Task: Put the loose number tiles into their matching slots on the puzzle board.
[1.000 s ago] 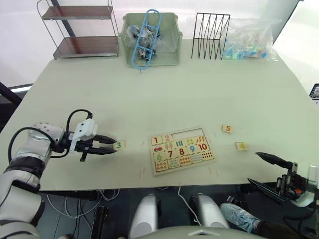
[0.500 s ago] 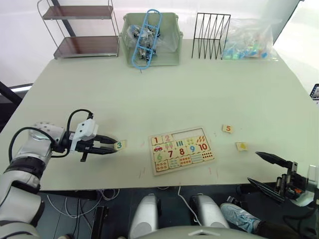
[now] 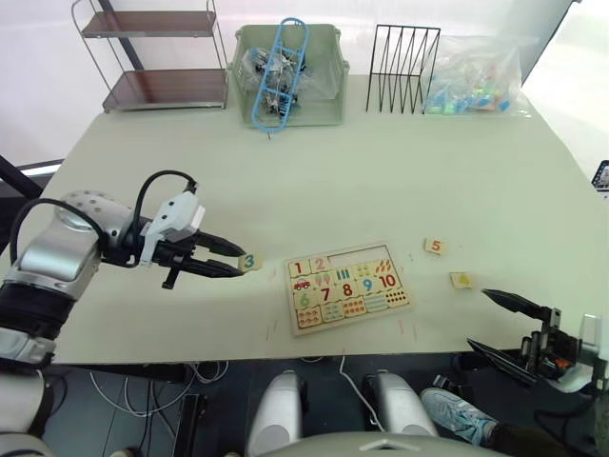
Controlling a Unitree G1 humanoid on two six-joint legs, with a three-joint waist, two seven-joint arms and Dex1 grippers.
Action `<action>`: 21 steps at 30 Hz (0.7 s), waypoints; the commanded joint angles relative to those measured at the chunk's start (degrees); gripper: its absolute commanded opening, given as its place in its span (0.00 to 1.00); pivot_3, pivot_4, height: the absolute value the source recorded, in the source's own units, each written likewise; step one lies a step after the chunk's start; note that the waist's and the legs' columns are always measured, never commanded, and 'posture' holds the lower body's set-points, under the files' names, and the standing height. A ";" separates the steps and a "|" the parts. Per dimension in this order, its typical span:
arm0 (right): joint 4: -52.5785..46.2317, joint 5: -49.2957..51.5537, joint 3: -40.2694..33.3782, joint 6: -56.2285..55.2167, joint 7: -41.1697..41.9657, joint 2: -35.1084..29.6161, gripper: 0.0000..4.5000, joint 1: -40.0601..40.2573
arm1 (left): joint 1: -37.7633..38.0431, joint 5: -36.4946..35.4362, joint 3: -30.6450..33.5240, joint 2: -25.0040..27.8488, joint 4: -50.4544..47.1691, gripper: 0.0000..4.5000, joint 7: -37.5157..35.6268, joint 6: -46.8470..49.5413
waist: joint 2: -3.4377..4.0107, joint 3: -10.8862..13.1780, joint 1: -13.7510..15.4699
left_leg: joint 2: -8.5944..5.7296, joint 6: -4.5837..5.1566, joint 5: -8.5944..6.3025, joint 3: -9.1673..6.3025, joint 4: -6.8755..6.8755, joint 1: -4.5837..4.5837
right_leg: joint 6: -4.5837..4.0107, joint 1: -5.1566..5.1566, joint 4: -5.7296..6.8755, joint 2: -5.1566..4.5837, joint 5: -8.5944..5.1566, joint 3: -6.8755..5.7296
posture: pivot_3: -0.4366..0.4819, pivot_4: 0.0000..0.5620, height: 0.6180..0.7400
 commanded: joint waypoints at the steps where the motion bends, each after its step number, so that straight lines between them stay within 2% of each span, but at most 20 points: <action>1: -1.42 0.18 0.14 -1.21 -0.38 0.58 1.00 0.52 | -1.27 1.28 2.96 -1.58 -8.07 0.20 5.09 7.69 | 0.00 0.00 0.03 | 0.00 0.00 0.00 -0.01 0.00 0.00 | 0.02 0.00 0.00 0.00 0.00 0.00 | 0.48 0.27 1.00; 4: -1.93 0.15 0.42 -1.52 -0.88 1.03 1.00 0.85 | -2.86 5.29 3.18 -4.48 -11.72 0.20 10.39 9.51 | 0.00 0.00 0.18 | -0.01 0.00 0.00 -0.01 0.01 0.00 | 0.06 0.01 0.00 0.00 0.02 0.00 | 0.48 0.27 1.00; 7: -2.41 0.02 0.59 -1.75 -1.78 1.55 1.00 0.75 | -6.99 6.25 1.63 -7.76 -14.81 0.20 13.49 17.25 | -0.01 0.01 0.25 | -0.01 0.00 0.00 -0.02 0.02 -0.02 | 0.19 0.01 -0.01 0.02 0.09 0.00 | 0.48 0.27 1.00; 15: -3.57 -0.30 1.61 -2.55 -3.80 2.58 1.00 0.47 | -17.04 8.04 -4.13 -14.23 -17.31 0.20 12.18 31.31 | -0.01 0.01 -0.16 | -0.02 0.00 0.00 -0.08 0.03 -0.01 | 0.21 0.01 0.02 0.08 0.10 0.00 | 0.48 0.27 1.00; 21: -4.44 -0.15 1.81 -2.90 -4.86 3.34 1.00 1.06 | -22.16 11.87 -9.17 -16.87 -14.97 0.20 10.26 35.10 | 0.00 0.01 -0.48 | -0.03 0.00 0.00 -0.09 0.03 -0.02 | 0.21 0.01 0.02 0.09 0.10 0.01 | 0.48 0.27 1.00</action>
